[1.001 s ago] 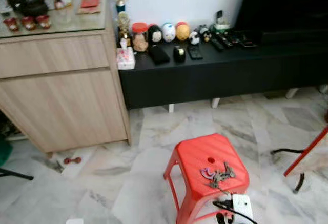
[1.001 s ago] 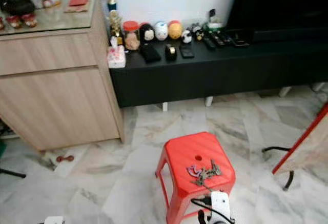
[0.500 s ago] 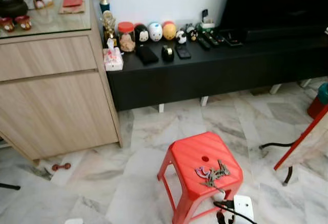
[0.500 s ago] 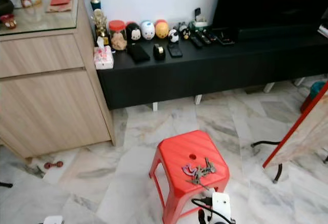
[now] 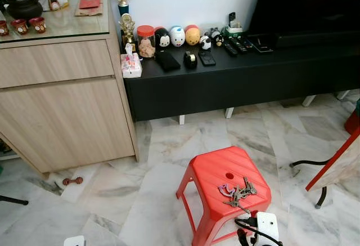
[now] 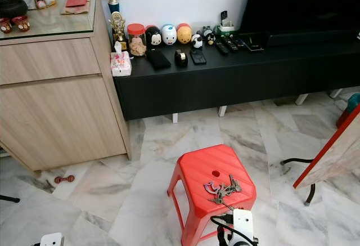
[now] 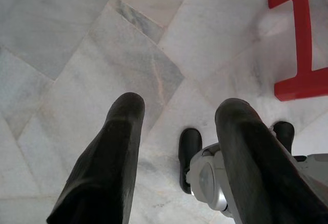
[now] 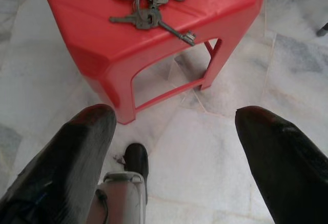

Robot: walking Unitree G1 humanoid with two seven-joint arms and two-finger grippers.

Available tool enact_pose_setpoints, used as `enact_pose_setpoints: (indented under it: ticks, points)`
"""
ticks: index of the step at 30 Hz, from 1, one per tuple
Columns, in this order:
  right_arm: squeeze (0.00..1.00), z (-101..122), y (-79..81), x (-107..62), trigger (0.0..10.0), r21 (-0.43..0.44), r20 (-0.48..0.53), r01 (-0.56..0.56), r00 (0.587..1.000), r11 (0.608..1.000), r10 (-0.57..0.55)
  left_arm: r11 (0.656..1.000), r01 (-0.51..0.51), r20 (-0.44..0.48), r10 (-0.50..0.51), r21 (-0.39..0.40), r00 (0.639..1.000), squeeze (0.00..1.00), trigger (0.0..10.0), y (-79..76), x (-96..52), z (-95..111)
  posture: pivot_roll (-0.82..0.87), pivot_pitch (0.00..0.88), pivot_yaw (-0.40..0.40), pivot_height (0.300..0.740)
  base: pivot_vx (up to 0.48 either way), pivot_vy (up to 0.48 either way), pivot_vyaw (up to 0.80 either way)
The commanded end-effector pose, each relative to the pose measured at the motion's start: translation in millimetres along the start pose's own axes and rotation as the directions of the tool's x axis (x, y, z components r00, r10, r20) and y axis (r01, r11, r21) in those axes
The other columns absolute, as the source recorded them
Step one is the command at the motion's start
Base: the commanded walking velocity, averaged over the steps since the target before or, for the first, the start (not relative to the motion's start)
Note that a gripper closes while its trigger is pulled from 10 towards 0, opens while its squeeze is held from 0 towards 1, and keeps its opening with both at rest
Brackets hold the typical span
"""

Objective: Hang keys on a hook

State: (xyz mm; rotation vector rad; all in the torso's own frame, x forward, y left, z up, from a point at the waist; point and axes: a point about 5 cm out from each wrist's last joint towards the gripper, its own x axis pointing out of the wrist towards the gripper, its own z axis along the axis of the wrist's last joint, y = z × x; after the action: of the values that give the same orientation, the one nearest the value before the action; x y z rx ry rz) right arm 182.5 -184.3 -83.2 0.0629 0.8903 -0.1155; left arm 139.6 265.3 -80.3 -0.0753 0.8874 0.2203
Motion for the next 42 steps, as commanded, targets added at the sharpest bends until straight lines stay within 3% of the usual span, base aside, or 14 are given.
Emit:
enact_pose_setpoints:
  ticks: [1,18,34,42]
  points:
    - [0.0,4.4,0.4,0.8,10.0,0.007,0.016,-0.006,1.0,1.0,0.005,1.0,0.008,-0.03,-0.008,-0.01,1.0,0.0,10.0,-2.9,0.0,-4.6,0.1,0.0,-0.036,0.74,0.0,0.0,0.0]
    - [0.0,3.5,-4.9,0.3,10.0,0.001,0.016,0.023,1.0,1.0,-0.023,0.999,0.002,-0.053,-0.004,-0.038,0.999,0.0,10.0,-4.4,-0.4,-8.9,0.1,0.032,-0.061,0.74,0.0,0.0,0.0]
    - [0.0,2.7,-5.2,-1.4,10.0,-0.007,0.058,0.016,0.998,1.0,-0.016,0.999,-0.003,-0.066,0.001,-0.037,0.998,0.0,10.0,-2.4,-2.2,-13.4,0.1,0.043,-0.057,0.658,0.0,0.0,0.0]
    - [0.0,4.3,-5.5,-1.8,10.0,0.021,0.083,0.021,0.996,1.0,-0.023,0.999,-0.014,-0.052,0.011,-0.05,0.999,0.0,10.0,-2.5,-2.0,-12.2,0.11,0.025,-0.057,0.658,0.0,0.0,0.0]
